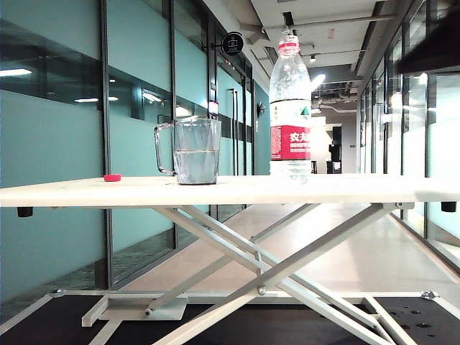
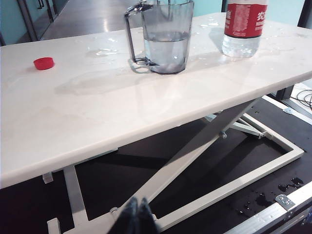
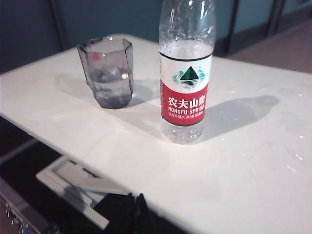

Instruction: Pick up the mineral water bottle on the table and pour water into the mug until it's half full.

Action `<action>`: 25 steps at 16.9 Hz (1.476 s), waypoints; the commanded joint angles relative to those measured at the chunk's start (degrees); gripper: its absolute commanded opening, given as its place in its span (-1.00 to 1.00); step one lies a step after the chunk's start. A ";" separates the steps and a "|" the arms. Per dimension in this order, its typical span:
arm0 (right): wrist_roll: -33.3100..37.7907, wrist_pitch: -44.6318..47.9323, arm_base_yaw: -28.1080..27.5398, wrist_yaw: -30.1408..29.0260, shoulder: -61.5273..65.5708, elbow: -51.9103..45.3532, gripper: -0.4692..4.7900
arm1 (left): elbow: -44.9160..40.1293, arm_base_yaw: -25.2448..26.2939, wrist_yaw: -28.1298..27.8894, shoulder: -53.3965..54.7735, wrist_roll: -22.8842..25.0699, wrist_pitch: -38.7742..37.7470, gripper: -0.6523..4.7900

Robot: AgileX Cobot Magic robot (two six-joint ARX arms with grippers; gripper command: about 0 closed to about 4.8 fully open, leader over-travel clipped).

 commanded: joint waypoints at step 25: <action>-2.14 -8.33 -9.33 17.16 -37.62 -17.88 -0.85 | 0.04 0.04 -23.17 -0.02 -2.69 9.07 -0.78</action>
